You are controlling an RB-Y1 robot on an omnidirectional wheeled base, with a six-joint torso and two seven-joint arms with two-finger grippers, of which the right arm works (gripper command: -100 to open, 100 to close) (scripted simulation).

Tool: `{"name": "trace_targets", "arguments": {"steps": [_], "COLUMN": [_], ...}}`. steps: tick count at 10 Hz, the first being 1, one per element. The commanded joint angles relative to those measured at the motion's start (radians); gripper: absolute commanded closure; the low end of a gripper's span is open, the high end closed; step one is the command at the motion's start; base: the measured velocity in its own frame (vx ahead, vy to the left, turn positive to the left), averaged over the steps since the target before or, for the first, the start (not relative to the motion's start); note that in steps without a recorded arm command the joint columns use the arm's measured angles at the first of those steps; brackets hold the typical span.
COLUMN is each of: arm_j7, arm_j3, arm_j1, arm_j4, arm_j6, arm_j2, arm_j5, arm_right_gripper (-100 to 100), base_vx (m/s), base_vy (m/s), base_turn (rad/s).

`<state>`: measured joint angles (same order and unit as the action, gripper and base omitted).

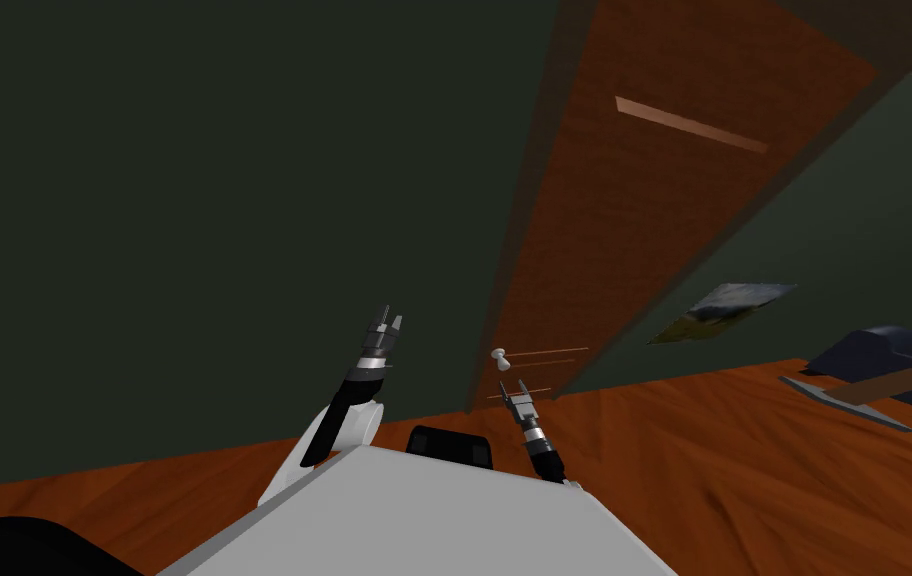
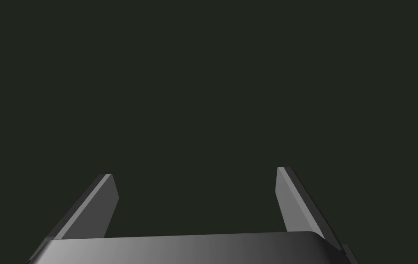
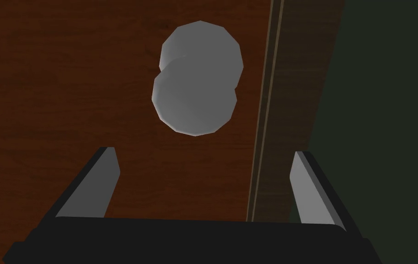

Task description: Pull the door open

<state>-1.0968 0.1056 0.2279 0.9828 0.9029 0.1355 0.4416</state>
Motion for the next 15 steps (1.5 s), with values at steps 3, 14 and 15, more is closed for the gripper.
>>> {"name": "trace_targets", "arguments": {"steps": [3, 14, 15], "arm_j7": [0.012, 0.021, 0.022], "arm_j3": [-0.01, -0.002, 0.003], "arm_j1": [-0.087, -0.122, -0.122], "arm_j4": [-0.08, -0.126, -0.131], "arm_j6": [0.002, 0.014, 0.018], "arm_j2": [0.024, 0.047, 0.052], "arm_j5": [0.005, -0.001, -0.004], "arm_right_gripper": [-100, -100, -100], "base_vx": [0.09, 0.004, -0.181], "base_vy": [0.024, 0.001, -0.019], "base_turn": [-0.062, 0.001, 0.018]}}
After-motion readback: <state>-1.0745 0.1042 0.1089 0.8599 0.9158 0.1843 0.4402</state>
